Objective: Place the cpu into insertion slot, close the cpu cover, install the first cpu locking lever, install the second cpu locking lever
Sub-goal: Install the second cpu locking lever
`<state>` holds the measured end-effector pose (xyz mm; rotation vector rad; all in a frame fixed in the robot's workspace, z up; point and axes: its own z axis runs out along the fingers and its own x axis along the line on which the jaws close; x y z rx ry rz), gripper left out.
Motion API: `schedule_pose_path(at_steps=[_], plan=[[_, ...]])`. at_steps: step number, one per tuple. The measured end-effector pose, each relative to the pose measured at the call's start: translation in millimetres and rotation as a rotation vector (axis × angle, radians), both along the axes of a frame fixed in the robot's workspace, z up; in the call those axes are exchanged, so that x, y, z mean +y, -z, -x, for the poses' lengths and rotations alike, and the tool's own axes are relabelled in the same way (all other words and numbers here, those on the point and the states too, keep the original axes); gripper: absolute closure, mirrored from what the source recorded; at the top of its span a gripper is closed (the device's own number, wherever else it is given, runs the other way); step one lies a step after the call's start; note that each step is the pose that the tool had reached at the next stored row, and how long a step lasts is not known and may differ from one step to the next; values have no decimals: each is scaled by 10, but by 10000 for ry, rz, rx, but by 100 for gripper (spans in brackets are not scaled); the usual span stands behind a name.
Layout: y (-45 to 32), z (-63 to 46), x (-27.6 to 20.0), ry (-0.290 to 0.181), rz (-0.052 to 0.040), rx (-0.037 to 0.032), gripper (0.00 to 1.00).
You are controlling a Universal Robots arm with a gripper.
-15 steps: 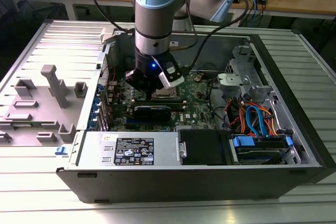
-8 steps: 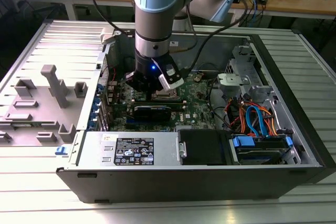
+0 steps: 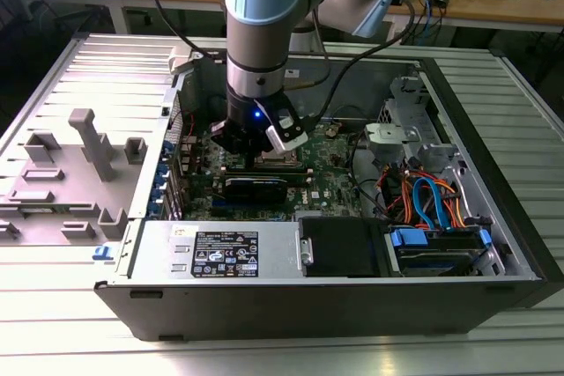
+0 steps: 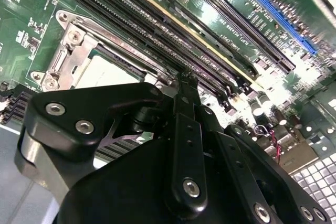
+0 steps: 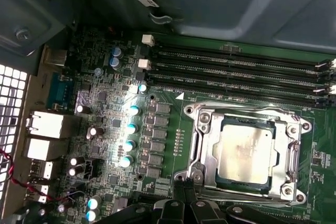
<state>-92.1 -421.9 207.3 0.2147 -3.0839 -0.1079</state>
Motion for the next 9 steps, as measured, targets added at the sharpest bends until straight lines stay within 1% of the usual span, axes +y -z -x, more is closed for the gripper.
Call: schedule_pose_path(at_steps=[3,9], plan=[[18,1,13,0,-37,0,89],[40,2,24,0,-71,-1,89]])
